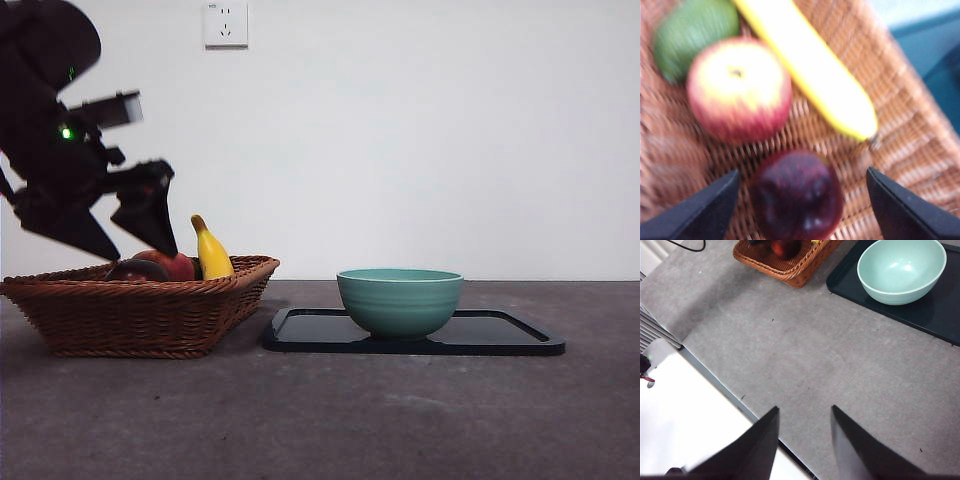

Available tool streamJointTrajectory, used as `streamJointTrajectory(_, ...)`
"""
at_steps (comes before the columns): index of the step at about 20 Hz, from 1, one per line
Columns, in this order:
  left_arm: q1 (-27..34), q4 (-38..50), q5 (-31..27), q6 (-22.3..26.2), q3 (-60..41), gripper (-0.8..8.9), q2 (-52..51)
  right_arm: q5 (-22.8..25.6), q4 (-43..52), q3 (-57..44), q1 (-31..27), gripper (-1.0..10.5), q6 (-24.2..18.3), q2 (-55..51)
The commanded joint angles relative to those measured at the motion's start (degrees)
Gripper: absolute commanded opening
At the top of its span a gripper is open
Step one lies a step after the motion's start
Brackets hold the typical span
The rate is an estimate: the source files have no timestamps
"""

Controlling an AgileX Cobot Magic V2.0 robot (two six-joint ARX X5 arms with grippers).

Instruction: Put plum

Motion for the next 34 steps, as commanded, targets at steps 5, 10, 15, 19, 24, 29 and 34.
streamJointTrajectory(5,-1.1,-4.2,0.3,-1.6,0.6,4.06,-12.3,0.1,1.0,0.4,0.4,1.6,0.8,0.2)
streamJointTrajectory(10,-2.6,-13.8,11.6,-3.0,0.6,4.05,-25.2,0.1,3.3,0.4,0.4,1.6,0.8,0.3)
streamJointTrajectory(15,-2.9,-24.9,21.5,-3.3,0.6,4.05,-34.0,0.1,4.7,0.4,0.3,1.6,0.9,0.3)
streamJointTrajectory(19,-2.9,-36.1,26.9,-1.5,0.6,4.05,-38.3,0.2,4.7,0.4,0.3,1.6,1.1,0.3)
streamJointTrajectory(24,-2.9,-42.1,27.3,1.2,0.6,4.05,-39.8,0.2,4.7,0.4,0.3,1.6,1.9,0.3)
streamJointTrajectory(29,-2.9,-41.7,27.3,1.2,0.6,4.05,-39.8,0.2,4.7,0.4,0.3,1.6,2.5,0.3)
streamJointTrajectory(34,-2.9,-41.6,27.3,1.2,0.6,4.05,-39.8,2.5,4.7,0.4,0.3,1.6,4.9,0.4)
